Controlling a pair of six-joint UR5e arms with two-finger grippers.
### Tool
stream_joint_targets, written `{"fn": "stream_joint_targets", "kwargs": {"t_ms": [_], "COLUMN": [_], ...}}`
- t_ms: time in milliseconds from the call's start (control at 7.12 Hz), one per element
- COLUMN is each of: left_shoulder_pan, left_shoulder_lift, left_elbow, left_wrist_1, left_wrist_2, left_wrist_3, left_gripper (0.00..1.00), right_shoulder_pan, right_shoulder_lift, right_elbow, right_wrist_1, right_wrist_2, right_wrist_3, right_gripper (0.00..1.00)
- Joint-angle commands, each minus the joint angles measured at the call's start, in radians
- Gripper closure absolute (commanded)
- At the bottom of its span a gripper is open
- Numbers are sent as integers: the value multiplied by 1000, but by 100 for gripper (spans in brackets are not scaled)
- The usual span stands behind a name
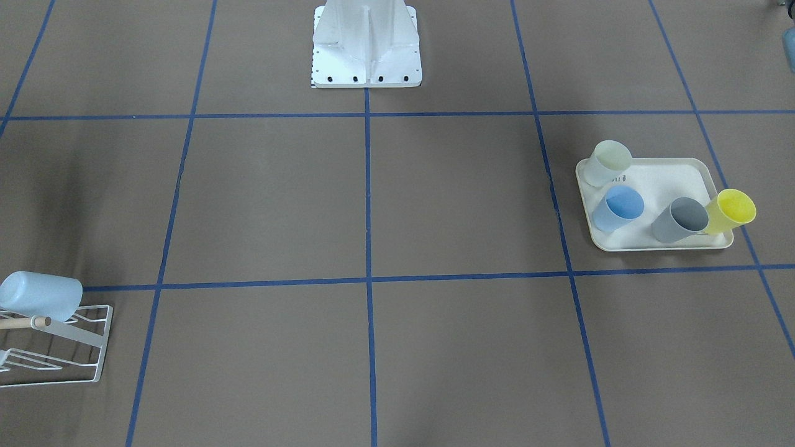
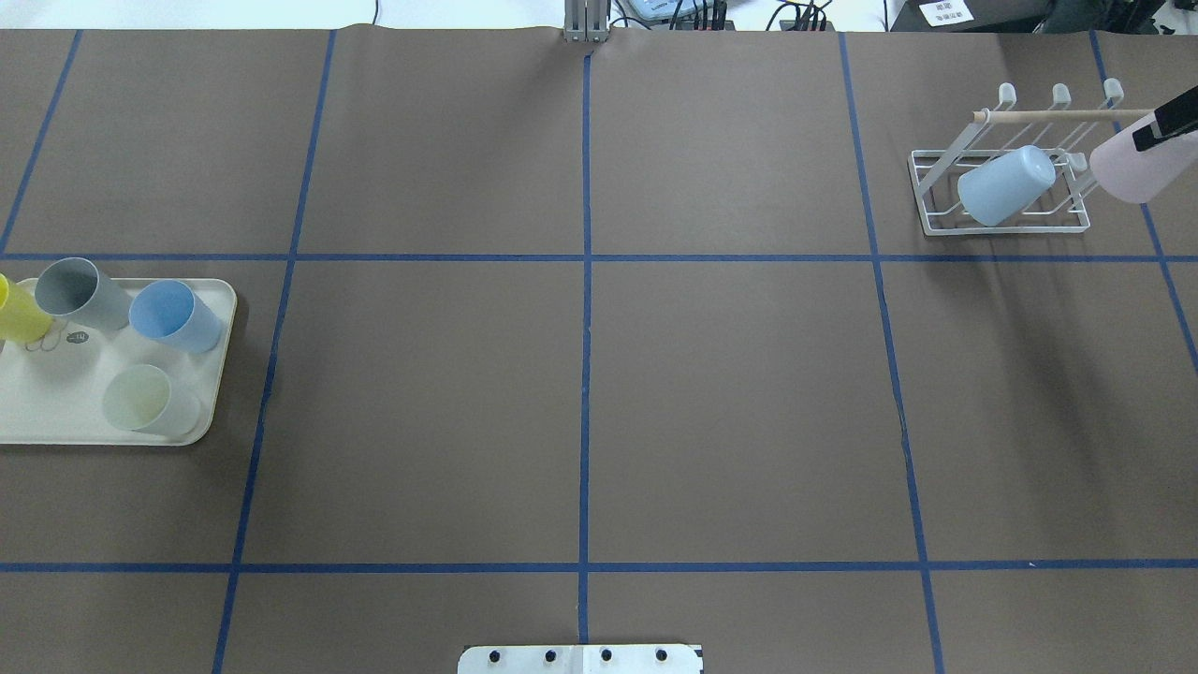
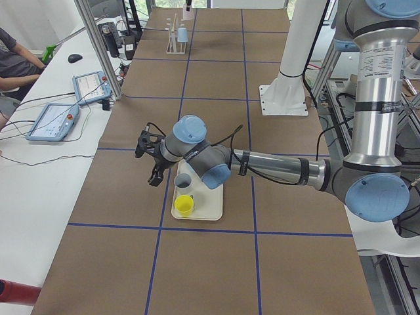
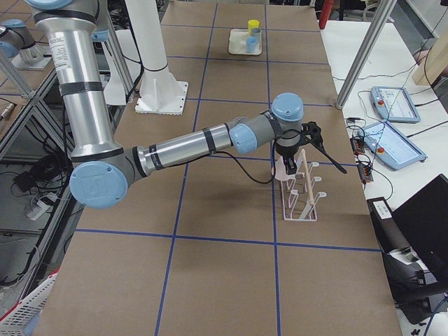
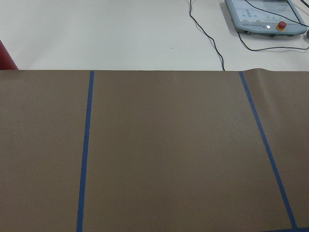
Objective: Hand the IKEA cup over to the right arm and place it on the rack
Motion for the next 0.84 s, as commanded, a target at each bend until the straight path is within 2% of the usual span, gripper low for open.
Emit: {"fn": "stream_joint_targets", "kwargs": {"t_ms": [0, 421, 702], "left_shoulder_pan": [1, -1, -1], "left_shoulder_lift": [4, 5, 4], "left_elbow": [-4, -2, -4], "left_wrist_1": [0, 0, 0], "left_wrist_2": [1, -1, -3], "left_wrist_3": [1, -1, -2], "left_gripper": [0, 0, 0], "right_shoulder_pan": [-24, -27, -35], "right_shoulder_lift": [29, 64, 72], "right_elbow": [-55, -119, -130], "right_wrist_1": [1, 6, 7], "right_wrist_2": [-21, -21, -23], "right_wrist_3": [-2, -21, -21], "right_gripper": [83, 82, 82]}}
